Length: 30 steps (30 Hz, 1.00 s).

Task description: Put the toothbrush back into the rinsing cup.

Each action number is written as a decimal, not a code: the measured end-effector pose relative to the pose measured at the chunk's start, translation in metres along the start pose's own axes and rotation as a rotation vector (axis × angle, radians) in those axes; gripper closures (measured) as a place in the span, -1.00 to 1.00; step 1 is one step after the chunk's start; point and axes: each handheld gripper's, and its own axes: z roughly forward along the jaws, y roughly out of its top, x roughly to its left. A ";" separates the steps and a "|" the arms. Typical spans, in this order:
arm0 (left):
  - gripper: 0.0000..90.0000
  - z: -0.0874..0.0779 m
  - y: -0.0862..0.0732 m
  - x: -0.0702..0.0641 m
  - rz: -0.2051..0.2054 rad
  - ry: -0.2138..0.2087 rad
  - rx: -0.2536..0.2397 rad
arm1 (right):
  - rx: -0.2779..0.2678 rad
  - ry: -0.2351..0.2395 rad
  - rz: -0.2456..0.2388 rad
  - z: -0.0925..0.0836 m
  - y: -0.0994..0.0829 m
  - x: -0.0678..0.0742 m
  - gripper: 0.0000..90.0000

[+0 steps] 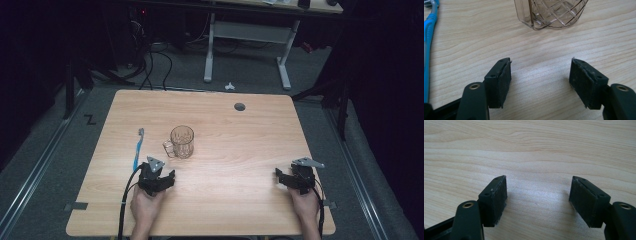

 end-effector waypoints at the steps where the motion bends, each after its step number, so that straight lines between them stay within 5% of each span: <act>1: -0.24 0.000 0.000 0.000 0.000 0.000 0.000 | 0.000 0.000 0.000 0.000 0.000 0.000 -0.32; 30: -0.28 0.000 0.000 -0.001 0.000 0.000 0.001 | 0.000 0.001 0.001 0.000 0.000 0.000 -0.32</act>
